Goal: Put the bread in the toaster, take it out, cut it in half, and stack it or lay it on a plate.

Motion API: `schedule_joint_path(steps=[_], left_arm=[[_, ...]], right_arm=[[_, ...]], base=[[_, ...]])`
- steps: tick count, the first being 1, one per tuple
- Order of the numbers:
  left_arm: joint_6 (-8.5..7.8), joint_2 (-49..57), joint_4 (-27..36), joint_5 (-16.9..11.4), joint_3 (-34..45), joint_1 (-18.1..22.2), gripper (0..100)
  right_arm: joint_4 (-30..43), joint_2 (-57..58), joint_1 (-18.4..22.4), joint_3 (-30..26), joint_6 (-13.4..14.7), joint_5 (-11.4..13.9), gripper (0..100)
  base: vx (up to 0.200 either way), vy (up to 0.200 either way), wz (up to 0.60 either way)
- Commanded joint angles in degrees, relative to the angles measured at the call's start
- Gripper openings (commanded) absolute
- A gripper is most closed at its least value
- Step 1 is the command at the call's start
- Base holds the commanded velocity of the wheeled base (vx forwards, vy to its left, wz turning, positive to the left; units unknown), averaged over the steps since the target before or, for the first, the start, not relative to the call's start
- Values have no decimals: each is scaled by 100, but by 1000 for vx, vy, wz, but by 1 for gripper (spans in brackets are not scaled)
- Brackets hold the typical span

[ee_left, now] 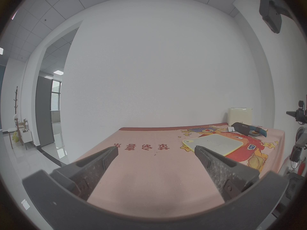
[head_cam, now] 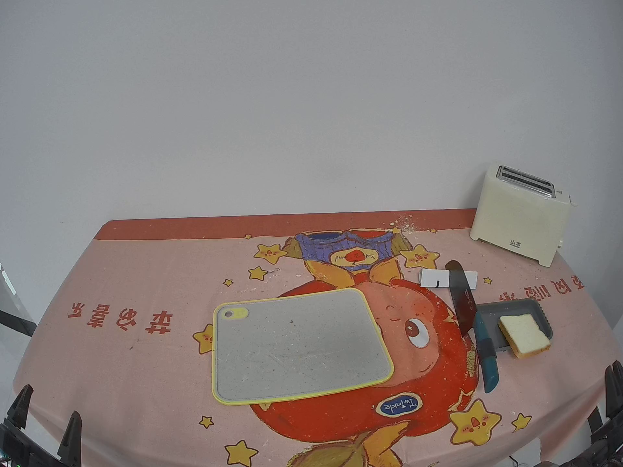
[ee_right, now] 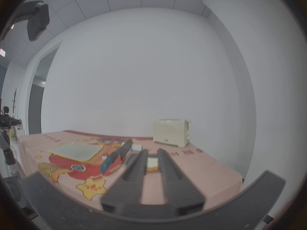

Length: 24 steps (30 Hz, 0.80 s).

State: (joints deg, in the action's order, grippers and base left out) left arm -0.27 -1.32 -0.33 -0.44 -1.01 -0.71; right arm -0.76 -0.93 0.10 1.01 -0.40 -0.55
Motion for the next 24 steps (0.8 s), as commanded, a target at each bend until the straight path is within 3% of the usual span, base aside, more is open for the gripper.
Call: schedule_joint_path(steps=[1, 11, 15, 20, 21, 22, 24], left_arm=[[0, -9, -2, 0, 101, 0, 100], [0, -9, -2, 0, 101, 0, 100], [0, -9, -2, 0, 101, 0, 100], [0, -9, -2, 0, 101, 0, 100], [0, -9, -2, 0, 101, 0, 100], [0, -9, -2, 0, 101, 0, 100], [0, -9, -2, 0, 101, 0, 100]], right_arm=[[84, 93, -10, -75, 23, 28, 100], [111, -540, -379, -66, 75, 11, 100], [120, -479, -291, -48, -206, 37, 100], [84, -452, -414, -31, -30, 90, 100], [-39, -496, -414, 277, -30, 81, 100], [-162, -663, -379, 997, 5, 143, 100], [-100, -1191, -440, 1340, 146, 152, 100]], base=[[0, 0, 0], [0, 0, 0], [0, 0, 0], [0, 0, 0], [0, 0, 0], [0, 0, 0], [0, 0, 0]])
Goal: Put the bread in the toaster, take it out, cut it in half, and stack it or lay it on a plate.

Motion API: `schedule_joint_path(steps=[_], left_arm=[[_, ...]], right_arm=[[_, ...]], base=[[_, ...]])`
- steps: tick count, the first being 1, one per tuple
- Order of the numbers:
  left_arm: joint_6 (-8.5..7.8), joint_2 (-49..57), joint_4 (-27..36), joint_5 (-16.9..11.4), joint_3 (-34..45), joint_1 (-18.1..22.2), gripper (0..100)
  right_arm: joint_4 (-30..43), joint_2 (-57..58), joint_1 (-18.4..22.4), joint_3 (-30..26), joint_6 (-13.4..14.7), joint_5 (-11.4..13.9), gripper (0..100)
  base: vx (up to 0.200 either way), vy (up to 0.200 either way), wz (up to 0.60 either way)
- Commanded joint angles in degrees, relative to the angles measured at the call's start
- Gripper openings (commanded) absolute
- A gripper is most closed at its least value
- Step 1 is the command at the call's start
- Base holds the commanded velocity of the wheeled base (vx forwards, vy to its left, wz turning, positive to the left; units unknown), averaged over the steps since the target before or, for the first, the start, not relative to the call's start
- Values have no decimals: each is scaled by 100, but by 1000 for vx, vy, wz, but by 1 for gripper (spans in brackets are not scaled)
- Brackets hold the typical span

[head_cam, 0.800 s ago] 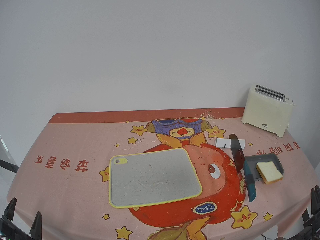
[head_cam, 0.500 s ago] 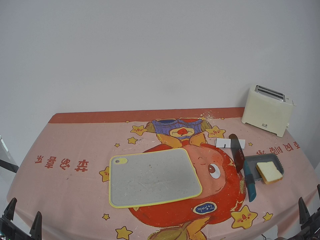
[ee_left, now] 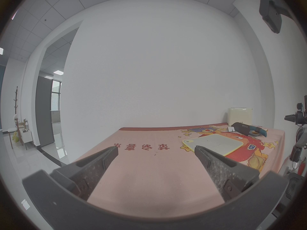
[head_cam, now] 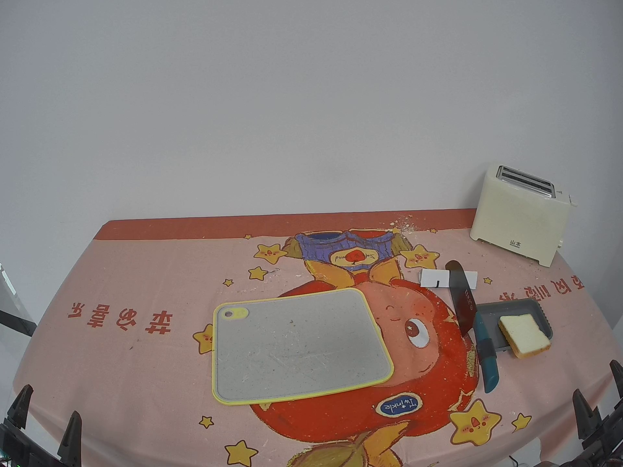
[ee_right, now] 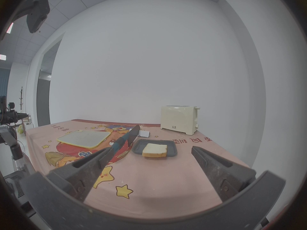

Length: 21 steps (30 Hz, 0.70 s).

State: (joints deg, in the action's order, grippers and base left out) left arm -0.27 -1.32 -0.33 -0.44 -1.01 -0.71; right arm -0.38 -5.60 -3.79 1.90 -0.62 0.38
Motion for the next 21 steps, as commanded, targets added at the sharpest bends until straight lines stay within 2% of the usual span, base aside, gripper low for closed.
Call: schedule_joint_path(steps=[1, 3, 4, 5, 6, 8, 9, 10, 11, 12, 13, 14, 15, 17, 18, 21], left_arm=[[0, -9, -2, 0, 101, 0, 100], [0, -9, -2, 0, 101, 0, 100], [0, -9, -2, 0, 101, 0, 100], [0, -9, -2, 0, 101, 0, 100], [0, -9, -2, 0, 101, 0, 100], [0, -9, -2, 0, 101, 0, 100], [0, -9, -2, 0, 101, 0, 100], [0, -9, -2, 0, 101, 0, 100], [0, -9, -2, 0, 101, 0, 100], [0, -9, -2, 0, 101, 0, 100], [0, -9, -2, 0, 101, 0, 100], [0, -9, -2, 0, 101, 0, 100], [0, -9, -2, 0, 101, 0, 100], [0, -9, -2, 0, 101, 0, 100], [0, -9, -2, 0, 101, 0, 100], [0, -9, -2, 0, 101, 0, 100]], right_arm=[[-94, -1216, -175, 1260, 440, -3, 100], [-33, -1523, -342, 1295, 1205, -29, 100], [-24, -1559, -342, 1304, 1319, -38, 100], [-6, -1805, -350, 1313, 1811, 6, 100], [-15, -2024, -350, 1295, 2013, 41, 100], [-6, -2341, -350, 1198, 2268, 68, 100], [3, -2367, -350, 1172, 2295, 68, 100], [-33, -2464, -368, 1005, 2549, 164, 100], [-33, -2473, -368, 988, 2593, 200, 100], [-24, -2543, -368, 944, 2831, 367, 100], [-24, -2543, -368, 944, 2831, 367, 100], [3, -2675, -359, 882, 3305, 665, 100], [11, -2754, -350, 847, 3525, 744, 100], [3, -3053, -359, 803, 4114, 841, 100], [3, -3237, -359, 803, 4501, 867, 100], [-15, -3580, -368, 768, 5283, 955, 100]], base=[[0, 0, 0], [0, 0, 0], [0, 0, 0], [0, 0, 0], [0, 0, 0], [0, 0, 0], [0, 0, 0], [0, 0, 0], [0, 0, 0], [0, 0, 0], [0, 0, 0], [0, 0, 0], [0, 0, 0], [0, 0, 0], [0, 0, 0], [0, 0, 0]])
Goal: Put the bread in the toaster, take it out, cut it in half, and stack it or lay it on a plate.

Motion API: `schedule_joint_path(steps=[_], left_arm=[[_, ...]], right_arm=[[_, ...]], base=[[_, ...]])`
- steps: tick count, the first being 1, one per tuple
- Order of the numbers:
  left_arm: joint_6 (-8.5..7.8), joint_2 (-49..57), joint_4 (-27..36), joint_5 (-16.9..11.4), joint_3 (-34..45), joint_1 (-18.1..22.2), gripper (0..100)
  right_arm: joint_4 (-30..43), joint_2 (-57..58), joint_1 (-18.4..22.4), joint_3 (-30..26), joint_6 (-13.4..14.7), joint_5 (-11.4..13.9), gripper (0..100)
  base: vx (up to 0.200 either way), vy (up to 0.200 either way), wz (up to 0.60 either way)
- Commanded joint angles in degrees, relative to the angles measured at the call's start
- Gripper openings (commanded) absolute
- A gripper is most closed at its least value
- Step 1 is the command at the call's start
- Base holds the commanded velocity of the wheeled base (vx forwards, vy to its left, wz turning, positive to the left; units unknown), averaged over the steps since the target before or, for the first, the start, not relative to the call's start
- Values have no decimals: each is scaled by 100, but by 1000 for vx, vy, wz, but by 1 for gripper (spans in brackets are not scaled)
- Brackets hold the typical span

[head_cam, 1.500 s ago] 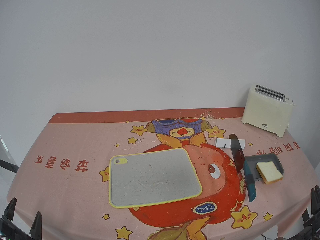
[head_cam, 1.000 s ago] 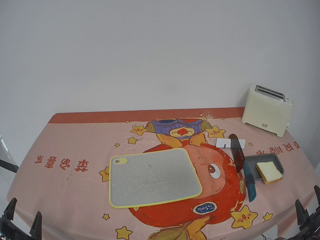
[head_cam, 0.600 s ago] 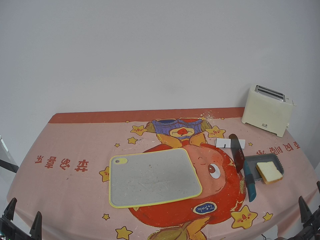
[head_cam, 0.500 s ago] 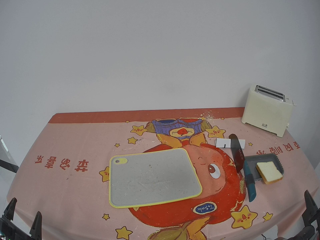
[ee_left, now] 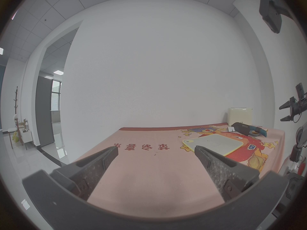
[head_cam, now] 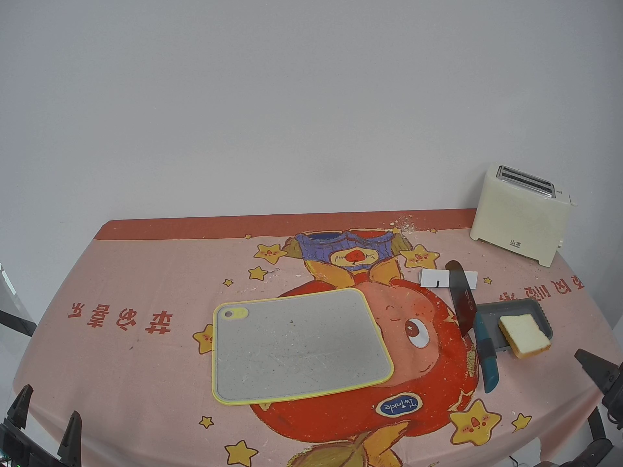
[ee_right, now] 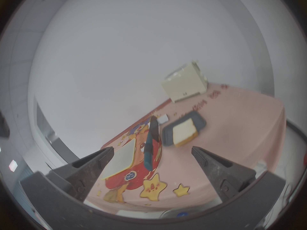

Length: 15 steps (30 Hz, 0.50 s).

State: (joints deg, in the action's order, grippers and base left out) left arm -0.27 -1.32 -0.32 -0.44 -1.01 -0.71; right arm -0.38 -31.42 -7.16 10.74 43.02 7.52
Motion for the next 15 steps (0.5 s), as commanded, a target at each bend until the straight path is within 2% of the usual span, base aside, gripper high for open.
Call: schedule_joint_path(steps=[1, 2, 3, 4, 7, 9, 10, 12, 15], left_arm=[[0, -9, -3, 0, 101, 0, 100], [0, -9, -3, 0, 101, 0, 100], [0, -9, -3, 0, 101, 0, 100], [0, -9, -3, 0, 101, 0, 100], [0, -9, -3, 0, 101, 0, 100], [0, -9, -3, 0, 101, 0, 100], [0, -9, -3, 0, 101, 0, 100], [0, -9, -3, 0, 101, 0, 100], [0, -9, -3, 0, 101, 0, 100]], right_arm=[[-41, -1086, -31, -151, 1121, 303, 100], [-50, -1130, -31, -186, 1235, 355, 100], [-50, -1130, -31, -186, 1235, 355, 100], [-24, -1148, -31, -257, 1411, 470, 100], [-68, -1121, -23, -424, 1631, 628, 100], [-76, -1121, -31, -441, 1692, 663, 100], [-94, -1104, -31, -450, 1973, 777, 100], [-103, -1104, -31, -424, 2263, 883, 100], [-226, -1130, -31, -424, 2501, 1006, 100]], base=[[0, 0, 0], [0, 0, 0], [0, 0, 0], [0, 0, 0], [0, 0, 0], [0, 0, 0], [0, 0, 0], [0, 0, 0], [0, 0, 0]])
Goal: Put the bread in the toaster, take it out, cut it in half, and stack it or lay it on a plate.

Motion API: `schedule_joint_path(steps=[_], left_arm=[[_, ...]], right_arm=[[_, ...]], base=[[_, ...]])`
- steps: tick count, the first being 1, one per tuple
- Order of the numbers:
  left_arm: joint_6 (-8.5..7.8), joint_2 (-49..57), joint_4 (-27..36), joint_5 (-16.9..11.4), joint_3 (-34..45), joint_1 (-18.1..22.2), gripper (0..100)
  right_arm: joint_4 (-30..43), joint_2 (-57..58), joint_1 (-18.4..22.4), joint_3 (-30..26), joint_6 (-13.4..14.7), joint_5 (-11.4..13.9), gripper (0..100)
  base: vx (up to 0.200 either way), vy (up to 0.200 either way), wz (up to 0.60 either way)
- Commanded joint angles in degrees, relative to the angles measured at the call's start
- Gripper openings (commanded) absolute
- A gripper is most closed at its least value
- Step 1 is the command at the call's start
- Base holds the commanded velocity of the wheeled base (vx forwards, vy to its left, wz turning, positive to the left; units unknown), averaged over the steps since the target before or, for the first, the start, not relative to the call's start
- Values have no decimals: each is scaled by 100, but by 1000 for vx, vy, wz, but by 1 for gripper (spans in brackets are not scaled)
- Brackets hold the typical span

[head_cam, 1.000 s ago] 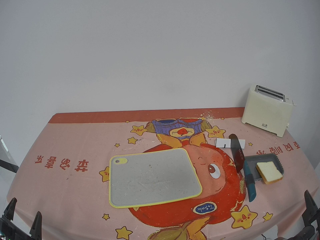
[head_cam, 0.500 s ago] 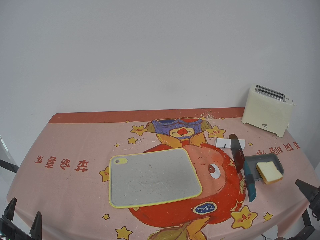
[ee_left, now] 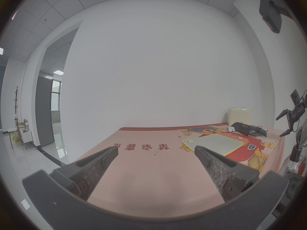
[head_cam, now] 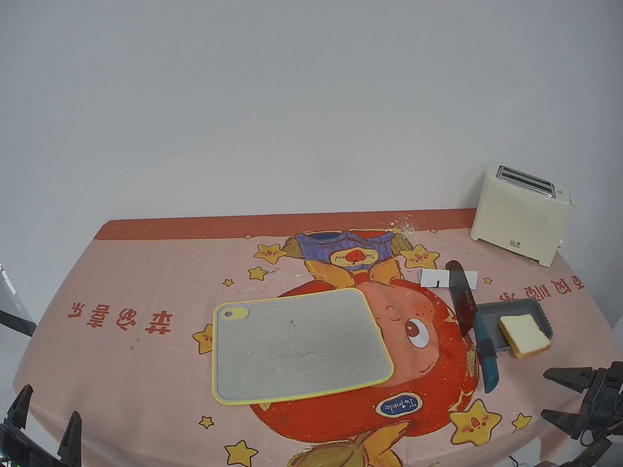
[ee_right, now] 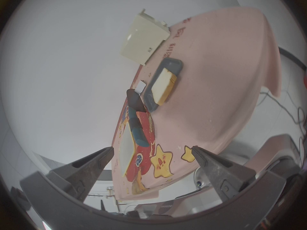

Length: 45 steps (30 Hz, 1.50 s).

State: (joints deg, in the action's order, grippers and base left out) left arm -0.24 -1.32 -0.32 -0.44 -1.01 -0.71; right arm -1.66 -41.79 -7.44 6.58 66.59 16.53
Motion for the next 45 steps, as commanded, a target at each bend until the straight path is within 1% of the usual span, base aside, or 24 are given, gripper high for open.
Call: schedule_joint_path(steps=[1, 5, 7, 12, 14, 15, 16, 21, 27, 32, 38, 45], left_arm=[[-2, -9, -3, 0, 101, 0, 100], [-2, -9, -3, 0, 101, 0, 100], [-2, -9, -3, 0, 101, 0, 100], [-2, -9, -3, 0, 101, 0, 100], [-2, -9, -3, 0, 101, 0, 100], [-2, -9, -3, 0, 101, 0, 100], [-2, -9, -3, 0, 101, 0, 100], [-2, -9, -3, 0, 101, 0, 100], [-2, -9, -3, 0, 101, 0, 100], [-2, -9, -3, 0, 101, 0, 100], [-2, -9, -3, 0, 101, 0, 100], [-2, -9, -3, 0, 101, 0, 100]], right_arm=[[-195, -110, -3, -8, 215, 122, 100], [-660, -260, -3, -8, 557, 140, 100], [-889, -479, 5, -8, 636, 131, 100], [-1522, -1253, 155, -8, 654, 131, 100], [-1592, -1349, 172, -8, 654, 122, 100], [-1847, -1701, 243, -34, 645, 122, 100], [-1944, -1868, 260, -25, 645, 122, 100], [-2286, -2422, 410, -34, 654, 122, 100], [-2612, -2931, 427, -43, 645, 114, 100], [-2752, -3090, 524, -69, 645, 96, 100], [-2761, -3116, 814, -17, 636, 122, 100], [-2849, -3125, 867, 62, 645, 122, 100]], base=[[0, 0, 0], [0, 0, 0], [0, 0, 0], [0, 0, 0], [0, 0, 0], [0, 0, 0], [0, 0, 0], [0, 0, 0], [0, 0, 0], [0, 0, 0], [0, 0, 0], [0, 0, 0]])
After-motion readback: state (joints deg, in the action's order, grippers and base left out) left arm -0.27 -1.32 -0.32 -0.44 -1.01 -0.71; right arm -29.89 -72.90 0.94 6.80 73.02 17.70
